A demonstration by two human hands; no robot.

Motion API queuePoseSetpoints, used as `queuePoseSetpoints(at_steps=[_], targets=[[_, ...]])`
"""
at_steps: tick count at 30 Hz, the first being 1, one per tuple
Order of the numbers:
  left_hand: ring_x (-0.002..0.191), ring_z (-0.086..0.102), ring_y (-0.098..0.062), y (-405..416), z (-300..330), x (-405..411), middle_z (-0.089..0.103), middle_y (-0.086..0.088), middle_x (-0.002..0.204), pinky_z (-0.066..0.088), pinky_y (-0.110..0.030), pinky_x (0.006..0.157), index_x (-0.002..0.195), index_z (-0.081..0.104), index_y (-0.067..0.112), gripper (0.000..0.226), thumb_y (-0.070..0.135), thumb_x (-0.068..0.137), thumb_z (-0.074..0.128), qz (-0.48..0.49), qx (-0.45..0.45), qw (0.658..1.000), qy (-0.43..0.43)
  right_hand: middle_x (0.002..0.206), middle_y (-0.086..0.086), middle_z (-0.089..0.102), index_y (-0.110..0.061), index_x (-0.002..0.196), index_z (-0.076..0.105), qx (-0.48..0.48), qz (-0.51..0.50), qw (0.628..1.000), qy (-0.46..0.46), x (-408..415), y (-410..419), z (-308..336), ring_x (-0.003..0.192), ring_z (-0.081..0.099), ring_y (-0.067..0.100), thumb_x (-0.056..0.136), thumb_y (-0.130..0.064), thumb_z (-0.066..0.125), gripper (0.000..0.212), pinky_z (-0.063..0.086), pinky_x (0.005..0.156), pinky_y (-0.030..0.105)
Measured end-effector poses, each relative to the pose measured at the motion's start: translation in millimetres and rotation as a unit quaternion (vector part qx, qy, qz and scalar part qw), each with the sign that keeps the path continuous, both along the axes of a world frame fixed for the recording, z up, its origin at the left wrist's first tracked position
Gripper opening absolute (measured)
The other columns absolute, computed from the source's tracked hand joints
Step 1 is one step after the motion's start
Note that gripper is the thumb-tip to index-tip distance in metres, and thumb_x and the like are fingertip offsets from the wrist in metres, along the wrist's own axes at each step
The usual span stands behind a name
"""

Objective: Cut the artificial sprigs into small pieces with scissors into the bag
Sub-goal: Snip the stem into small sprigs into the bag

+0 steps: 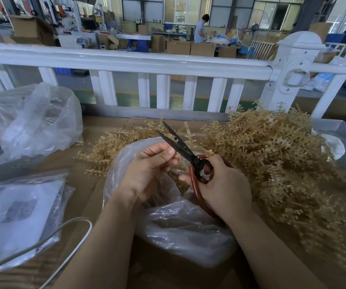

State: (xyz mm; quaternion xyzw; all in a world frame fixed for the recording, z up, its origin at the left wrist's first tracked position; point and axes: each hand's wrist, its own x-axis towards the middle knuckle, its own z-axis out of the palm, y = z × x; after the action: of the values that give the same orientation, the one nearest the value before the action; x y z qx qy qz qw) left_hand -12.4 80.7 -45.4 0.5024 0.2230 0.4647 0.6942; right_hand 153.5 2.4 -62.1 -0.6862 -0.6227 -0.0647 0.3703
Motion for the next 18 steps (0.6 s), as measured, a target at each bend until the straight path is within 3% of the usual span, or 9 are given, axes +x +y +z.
queuePoseSetpoints(at_steps=[4,9,12,14,18], targets=[[0.065,0.061,-0.009,2.5,-3.1,-1.5,0.067,0.001,0.069,0.044,-0.018,0.062,0.076,0.068,0.012,0.004,0.015,0.078,0.066,-0.005,0.006,1.000,-0.003,0.063,-0.028,0.039,-0.037,0.087,0.037,0.003,0.006,1.000,0.003,0.4,0.4,-1.1,0.061,0.045,0.002,0.065,-0.104,0.022,0.072,0.024,0.052,0.009],[0.067,0.061,-0.007,4.4,-5.1,-3.2,0.068,0.003,0.071,0.044,-0.018,0.062,0.087,0.063,0.006,0.012,0.015,0.080,0.065,-0.010,0.027,0.999,0.012,0.065,-0.028,0.042,-0.040,0.088,0.034,0.005,0.017,1.000,-0.007,1.6,1.4,-3.3,0.062,0.047,0.002,0.067,-0.102,0.027,0.066,0.027,0.052,0.011],[0.068,0.060,-0.007,3.9,-4.3,-3.3,0.068,0.003,0.071,0.043,-0.017,0.061,0.081,0.070,0.014,0.007,0.015,0.080,0.064,-0.010,0.037,0.999,0.022,0.064,-0.027,0.042,-0.041,0.086,0.033,0.013,0.020,1.000,-0.005,2.5,2.0,-4.1,0.060,0.045,0.001,0.068,-0.102,0.029,0.064,0.027,0.052,0.010],[0.068,0.057,-0.009,3.6,-4.2,-2.9,0.066,0.002,0.071,0.041,-0.020,0.063,0.076,0.072,0.017,0.010,0.015,0.079,0.063,-0.008,0.046,0.999,0.026,0.065,-0.028,0.043,-0.041,0.087,0.033,0.014,0.026,1.000,-0.002,3.2,3.2,-5.3,0.060,0.047,0.000,0.068,-0.101,0.032,0.063,0.036,0.054,0.016],[0.071,0.055,-0.013,4.2,-4.8,-3.5,0.065,0.001,0.072,0.040,-0.026,0.068,0.086,0.064,0.006,0.010,0.015,0.080,0.064,-0.005,0.052,0.998,0.040,0.065,-0.029,0.044,-0.041,0.087,0.035,0.010,0.031,0.999,0.003,4.6,4.2,-7.8,0.061,0.050,-0.001,0.067,-0.101,0.037,0.063,0.040,0.057,0.017]])
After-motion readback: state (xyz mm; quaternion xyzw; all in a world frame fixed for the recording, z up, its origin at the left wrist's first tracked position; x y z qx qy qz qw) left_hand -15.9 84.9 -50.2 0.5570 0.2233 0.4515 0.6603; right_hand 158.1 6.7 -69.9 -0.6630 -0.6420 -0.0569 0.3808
